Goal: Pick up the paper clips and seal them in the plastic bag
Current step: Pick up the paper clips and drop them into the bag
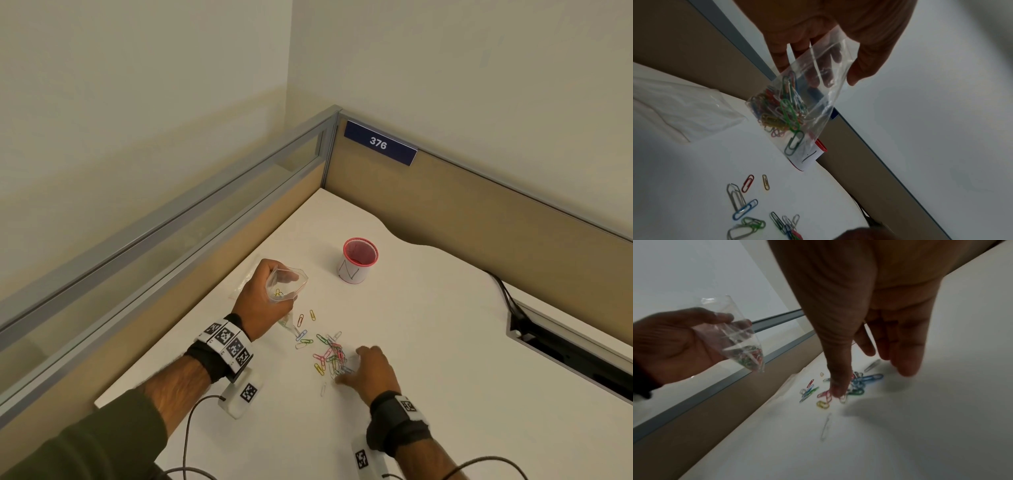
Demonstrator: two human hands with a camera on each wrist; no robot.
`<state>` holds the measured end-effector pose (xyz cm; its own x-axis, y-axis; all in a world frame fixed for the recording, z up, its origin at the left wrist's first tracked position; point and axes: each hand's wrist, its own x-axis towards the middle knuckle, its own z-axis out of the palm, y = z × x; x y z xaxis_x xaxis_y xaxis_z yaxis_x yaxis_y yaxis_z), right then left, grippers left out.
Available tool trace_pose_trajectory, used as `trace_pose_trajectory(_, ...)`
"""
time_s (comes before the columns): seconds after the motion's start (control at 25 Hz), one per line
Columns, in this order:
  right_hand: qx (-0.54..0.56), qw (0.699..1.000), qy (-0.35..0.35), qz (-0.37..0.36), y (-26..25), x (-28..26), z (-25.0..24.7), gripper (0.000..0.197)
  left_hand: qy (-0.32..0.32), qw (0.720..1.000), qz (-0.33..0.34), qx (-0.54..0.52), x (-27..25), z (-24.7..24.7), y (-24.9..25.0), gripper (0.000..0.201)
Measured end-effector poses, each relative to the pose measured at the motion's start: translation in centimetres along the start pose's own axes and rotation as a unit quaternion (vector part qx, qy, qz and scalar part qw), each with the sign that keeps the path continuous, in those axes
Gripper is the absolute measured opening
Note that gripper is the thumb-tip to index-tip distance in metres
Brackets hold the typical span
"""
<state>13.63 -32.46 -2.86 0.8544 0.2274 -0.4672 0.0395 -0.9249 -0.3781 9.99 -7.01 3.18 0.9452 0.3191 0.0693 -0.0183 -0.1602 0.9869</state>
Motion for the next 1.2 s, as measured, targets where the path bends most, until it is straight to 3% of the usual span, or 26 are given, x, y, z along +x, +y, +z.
trace_pose_trajectory(0.08, -0.01, 1.0, -0.017, 0.018, -0.1, -1.1, 1.5, 0.082, 0.0, 1.0, 0.0, -0.002, -0.1, 0.0, 0.0, 0.046)
trace_pose_trajectory(0.16, -0.006, 1.0, -0.012, 0.024, -1.4, -1.3, 3.0, 0.084, 0.0, 1.0, 0.001, 0.003, -0.1, 0.0, 0.0, 0.046)
trace_pose_trajectory(0.24, 0.008, 0.999, 0.007, 0.033, -2.8, -0.4, 3.6, 0.072, -0.001, 1.0, 0.004, 0.008, -0.2, 0.0, 0.1, 0.046)
trace_pose_trajectory(0.36, 0.017, 0.999, 0.044, 0.019, -4.1, 1.4, 2.7, 0.035, 0.001, 1.0, 0.011, -0.001, -0.2, 0.0, 0.3, 0.047)
trace_pose_trajectory(0.48, -0.007, 0.998, 0.064, -0.008, -3.4, 2.6, 0.7, 0.023, 0.003, 1.0, 0.021, -0.008, -0.1, 0.0, 0.5, 0.047)
trace_pose_trajectory(0.6, -0.01, 0.998, 0.04, -0.036, -2.7, 3.0, -0.8, 0.042, 0.003, 1.0, 0.023, -0.008, 0.0, -0.2, 0.5, 0.045)
trace_pose_trajectory(0.72, -0.108, 0.99, -0.024, -0.085, -2.9, 3.1, -0.2, 0.069, 0.0, 1.0, 0.02, -0.005, 0.0, -0.1, 0.5, 0.046)
trace_pose_trajectory(0.96, -0.173, 0.974, 0.036, -0.145, -3.6, 3.5, 1.7, 0.019, -0.002, 1.0, 0.014, 0.008, 0.1, 0.4, 0.5, 0.046)
trace_pose_trajectory(1.08, -0.178, 0.973, 0.047, -0.142, -3.7, 3.7, 1.4, 0.017, -0.001, 1.0, 0.01, 0.011, 0.2, 0.5, 0.6, 0.046)
trace_pose_trajectory(1.2, -0.109, 0.987, 0.048, -0.109, -3.8, 3.9, -0.1, 0.016, 0.001, 1.0, 0.004, 0.013, 0.2, 0.6, 0.7, 0.045)
